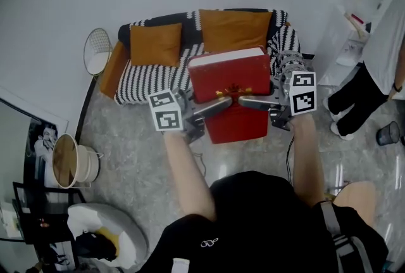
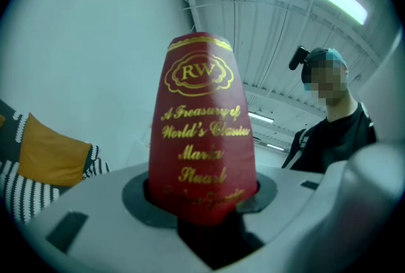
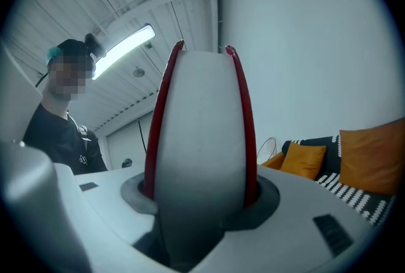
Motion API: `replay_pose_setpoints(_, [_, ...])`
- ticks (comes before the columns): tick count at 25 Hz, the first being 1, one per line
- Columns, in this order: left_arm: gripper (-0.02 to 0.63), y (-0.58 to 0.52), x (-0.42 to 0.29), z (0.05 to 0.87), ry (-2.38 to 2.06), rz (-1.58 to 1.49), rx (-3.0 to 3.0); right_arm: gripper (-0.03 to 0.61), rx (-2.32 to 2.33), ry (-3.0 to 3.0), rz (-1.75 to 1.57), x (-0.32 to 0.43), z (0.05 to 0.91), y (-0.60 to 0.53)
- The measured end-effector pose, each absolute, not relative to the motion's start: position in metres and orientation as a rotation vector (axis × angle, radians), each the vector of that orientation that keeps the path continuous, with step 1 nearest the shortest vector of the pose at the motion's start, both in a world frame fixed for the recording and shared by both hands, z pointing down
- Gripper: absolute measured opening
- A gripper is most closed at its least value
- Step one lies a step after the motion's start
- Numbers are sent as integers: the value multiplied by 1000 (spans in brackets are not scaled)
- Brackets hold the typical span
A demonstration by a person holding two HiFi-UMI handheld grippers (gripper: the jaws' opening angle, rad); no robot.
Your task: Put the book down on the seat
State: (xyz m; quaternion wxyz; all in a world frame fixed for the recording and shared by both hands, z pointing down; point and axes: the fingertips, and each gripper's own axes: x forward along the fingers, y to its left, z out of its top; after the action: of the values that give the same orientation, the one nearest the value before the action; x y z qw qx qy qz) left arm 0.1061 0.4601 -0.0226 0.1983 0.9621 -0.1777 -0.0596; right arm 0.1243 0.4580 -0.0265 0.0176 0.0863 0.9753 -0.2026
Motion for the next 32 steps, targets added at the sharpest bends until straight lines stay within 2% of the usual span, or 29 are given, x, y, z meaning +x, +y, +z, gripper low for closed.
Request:
replay_pose_setpoints(12, [210, 520, 138, -19, -641, -166, 2722, 236, 418, 3027, -552, 156, -21, 516])
replay_pose_setpoints(16, [210, 483, 114, -35, -650, -162, 2747, 237, 430, 3027, -514, 133, -37, 479])
replay_pose_setpoints(26, [210, 456, 105, -16, -522, -117, 2795, 236, 284, 3018, -485, 124, -18, 453])
replay_pose_setpoints(32, [210, 344, 66, 1, -466, -158, 2737, 236, 219, 3041, -583, 84, -2, 343])
